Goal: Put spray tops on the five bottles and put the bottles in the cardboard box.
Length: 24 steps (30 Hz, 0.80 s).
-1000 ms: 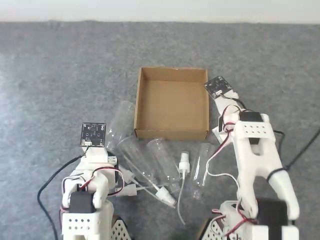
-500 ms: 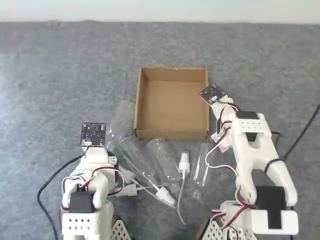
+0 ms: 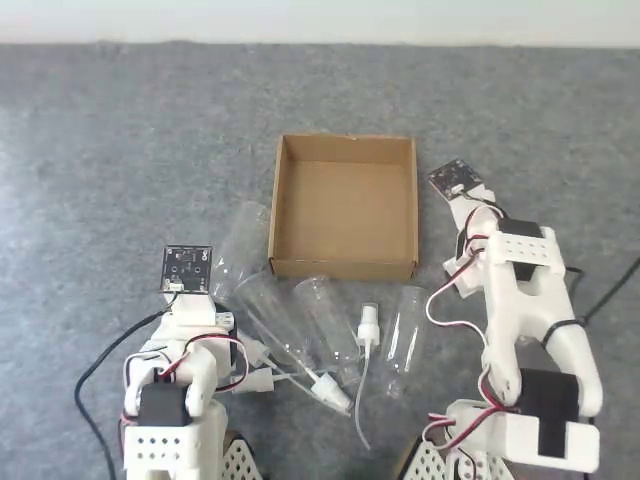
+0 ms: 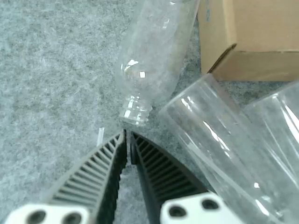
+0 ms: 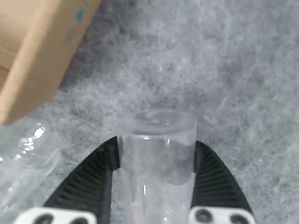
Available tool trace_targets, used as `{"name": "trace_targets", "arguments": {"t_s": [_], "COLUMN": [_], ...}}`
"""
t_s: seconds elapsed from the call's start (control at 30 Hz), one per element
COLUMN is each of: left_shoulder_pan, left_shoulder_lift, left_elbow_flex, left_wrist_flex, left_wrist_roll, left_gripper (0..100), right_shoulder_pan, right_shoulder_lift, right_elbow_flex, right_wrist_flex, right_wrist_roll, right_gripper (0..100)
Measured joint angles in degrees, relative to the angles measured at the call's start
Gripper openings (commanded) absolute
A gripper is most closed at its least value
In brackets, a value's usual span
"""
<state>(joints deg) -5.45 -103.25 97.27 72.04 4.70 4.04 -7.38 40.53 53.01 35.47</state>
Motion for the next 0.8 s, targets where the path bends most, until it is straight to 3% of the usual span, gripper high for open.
{"name": "trace_targets", "arguments": {"t_s": [0.33, 0.8], "left_shoulder_pan": [0.0, 0.0], "left_shoulder_lift": [0.0, 0.0], "left_elbow_flex": [0.0, 0.0], "left_wrist_flex": [0.0, 0.0], "left_wrist_roll": [0.0, 0.0], "left_gripper": [1, 1], "right_shoulder_pan": [0.7, 3.3], "right_shoulder_lift": [0.0, 0.0], "right_elbow_flex": [-1.8, -6.3], "right_wrist_flex": [0.0, 0.0], "right_wrist_roll": [-1.5, -29.3], "right_gripper": [9.1, 8.7]}}
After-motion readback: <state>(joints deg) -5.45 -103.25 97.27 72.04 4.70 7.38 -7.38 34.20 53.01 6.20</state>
